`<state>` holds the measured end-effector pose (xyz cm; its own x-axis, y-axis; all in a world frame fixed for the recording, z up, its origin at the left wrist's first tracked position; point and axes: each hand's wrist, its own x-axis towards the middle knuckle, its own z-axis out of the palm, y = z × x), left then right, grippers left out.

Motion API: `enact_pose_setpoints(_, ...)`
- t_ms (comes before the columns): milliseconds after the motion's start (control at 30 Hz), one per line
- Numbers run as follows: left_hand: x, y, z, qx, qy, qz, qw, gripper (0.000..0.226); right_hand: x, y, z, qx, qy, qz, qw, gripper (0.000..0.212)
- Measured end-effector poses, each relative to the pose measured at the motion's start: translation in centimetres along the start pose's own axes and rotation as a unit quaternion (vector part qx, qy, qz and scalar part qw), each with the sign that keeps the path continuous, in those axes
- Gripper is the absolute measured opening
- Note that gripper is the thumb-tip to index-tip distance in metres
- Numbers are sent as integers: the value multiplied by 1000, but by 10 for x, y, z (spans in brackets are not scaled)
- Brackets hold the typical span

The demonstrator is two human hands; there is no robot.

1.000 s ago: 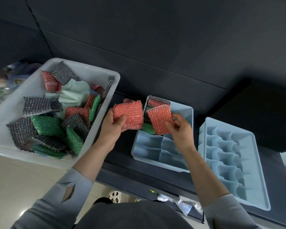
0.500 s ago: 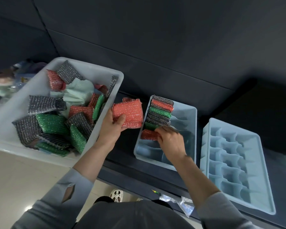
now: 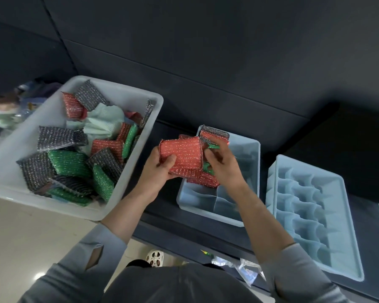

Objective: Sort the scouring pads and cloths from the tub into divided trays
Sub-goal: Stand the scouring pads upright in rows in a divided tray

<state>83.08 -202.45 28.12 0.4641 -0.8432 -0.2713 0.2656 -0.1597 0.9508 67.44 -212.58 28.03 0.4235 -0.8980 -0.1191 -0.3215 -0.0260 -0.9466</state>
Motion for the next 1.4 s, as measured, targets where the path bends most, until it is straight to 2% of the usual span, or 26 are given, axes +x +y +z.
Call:
enact_pose_setpoints(100,0,0,6,8,-21,-4,1000,27,-3,-3,-3,86,-36,51,994,36)
enact_pose_setpoints(200,-2,-1,9,5,-22,0,1000,27,-9,-2,-8,160,-33,104,981,32)
enact_pose_setpoints(267,-1,-2,8,12,-6,10,1000,26,-13,3,-13,179,-12,115,977,29)
enact_pose_setpoints(367,1,0,2,2,34,30,999,25,-21,16,-25,144,54,110,982,16)
enact_pose_setpoints(433,1,4,-2,-8,52,38,998,26,-25,25,-31,54,74,73,993,15)
enact_pose_setpoints(500,0,6,-6,-14,59,45,997,28,-29,32,-29,-124,62,-8,990,22)
enact_pose_setpoints(567,-2,7,-8,-14,61,53,997,24,-31,35,-22,-287,51,-143,946,23)
enact_pose_setpoints(633,-3,6,-9,-11,62,60,996,21,-28,36,-12,-396,34,-236,887,24)
enact_pose_setpoints(700,-6,5,-10,-7,63,60,996,20,-23,39,0,-472,27,-260,842,38)
enact_pose_setpoints(800,-8,2,-12,-7,62,57,996,20,-21,43,17,-514,10,-259,818,55)
enact_pose_setpoints(867,-10,-2,-14,-6,57,55,997,20,-23,46,23,-490,15,-263,831,52)
enact_pose_setpoints(933,-14,-6,-17,5,45,55,997,21,-26,44,23,-410,56,-263,872,38)
enact_pose_setpoints(1000,-16,-13,-18,27,24,47,998,22,-31,32,17,-283,118,-220,926,22)
enact_pose_setpoints(1067,-19,-19,-15,54,-1,37,998,21,-34,18,9,-196,131,-178,955,27)
enact_pose_setpoints(1133,-20,-24,-9,94,-34,38,994,21,-36,8,2,-200,66,-193,958,35)
enact_pose_setpoints(1200,-21,-28,0,170,-58,62,982,21,-39,5,-2,-238,3,-208,949,34)
enact_pose_setpoints(1300,-22,-35,9,289,-40,113,950,33,-42,10,-13,-271,33,-175,946,30)
enact_pose_setpoints(1400,-23,-48,6,398,-29,95,912,51,-50,21,-27,-283,70,-145,946,33)
